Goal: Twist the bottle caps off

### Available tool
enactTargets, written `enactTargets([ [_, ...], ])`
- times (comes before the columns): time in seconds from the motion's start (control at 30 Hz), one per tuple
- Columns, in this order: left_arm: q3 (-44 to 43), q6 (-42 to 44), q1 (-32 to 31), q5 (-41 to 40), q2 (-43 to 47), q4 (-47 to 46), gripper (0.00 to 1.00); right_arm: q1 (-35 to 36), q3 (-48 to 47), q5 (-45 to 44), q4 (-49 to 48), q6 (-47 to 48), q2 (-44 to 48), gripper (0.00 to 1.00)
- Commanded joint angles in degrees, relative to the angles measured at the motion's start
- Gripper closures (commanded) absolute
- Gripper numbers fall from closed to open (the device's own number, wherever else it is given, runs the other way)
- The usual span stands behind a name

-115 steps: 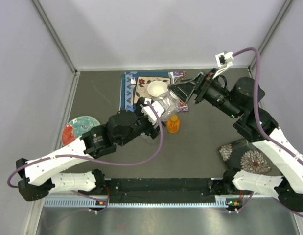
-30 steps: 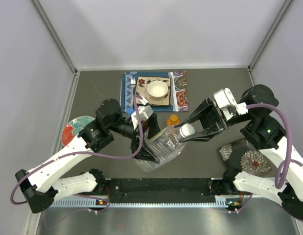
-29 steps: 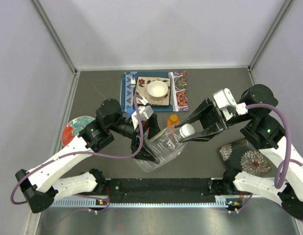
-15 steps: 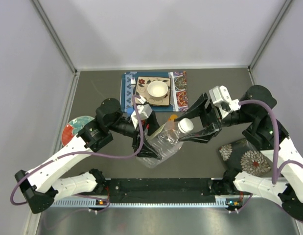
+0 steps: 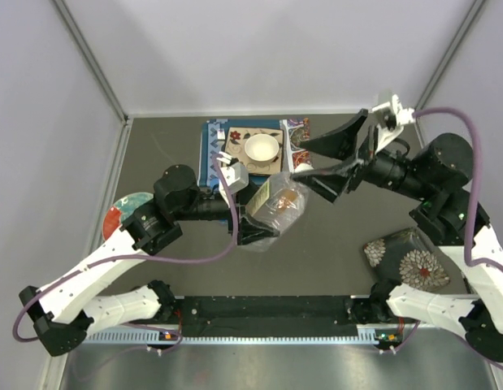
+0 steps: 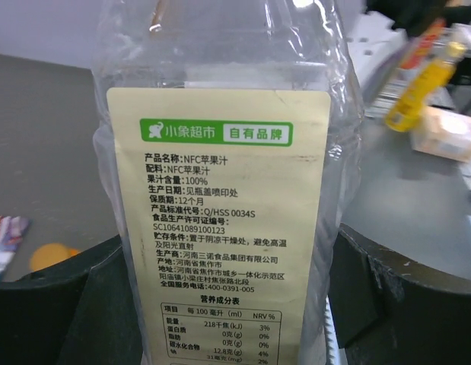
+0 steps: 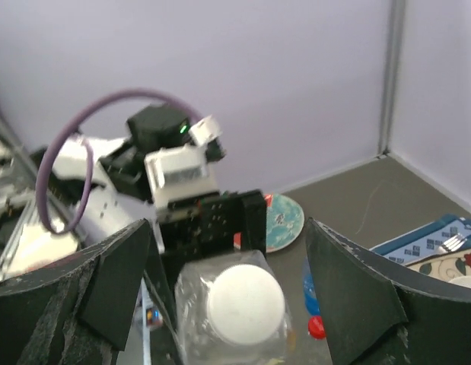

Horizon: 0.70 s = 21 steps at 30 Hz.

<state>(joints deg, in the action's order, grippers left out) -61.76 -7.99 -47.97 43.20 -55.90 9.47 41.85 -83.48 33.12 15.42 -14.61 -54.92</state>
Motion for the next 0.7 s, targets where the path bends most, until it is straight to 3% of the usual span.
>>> enactTargets([
  [0.0,-3.3,6.5,-3.4,-20.3,1.1,1.3,0.7,-0.1,-5.0,-16.9,-1.5,-11.8,-1.9,0.18],
  [0.17,-3.8,10.0,-9.9,-46.4,0.2,1.9,0.71,-0.1,-7.3,-24.7,4.8,-18.1,-5.0,0.19],
  [0.3,-4.0,11.9,-13.9,-60.7,-1.6,1.4,0.71,-0.2,-6.6,-31.3,8.0,-20.1,-6.1,0.2],
  [0.47,-3.7,14.4,-17.7,-70.6,-3.2,0.3,0.71,-0.1,-5.6,-32.9,9.3,-21.4,-7.1,0.21],
  [0.67,-3.2,15.3,-19.2,-73.8,-4.1,-1.2,0.73,-0.1,-5.3,-32.9,9.5,-21.8,-9.1,0.22],
])
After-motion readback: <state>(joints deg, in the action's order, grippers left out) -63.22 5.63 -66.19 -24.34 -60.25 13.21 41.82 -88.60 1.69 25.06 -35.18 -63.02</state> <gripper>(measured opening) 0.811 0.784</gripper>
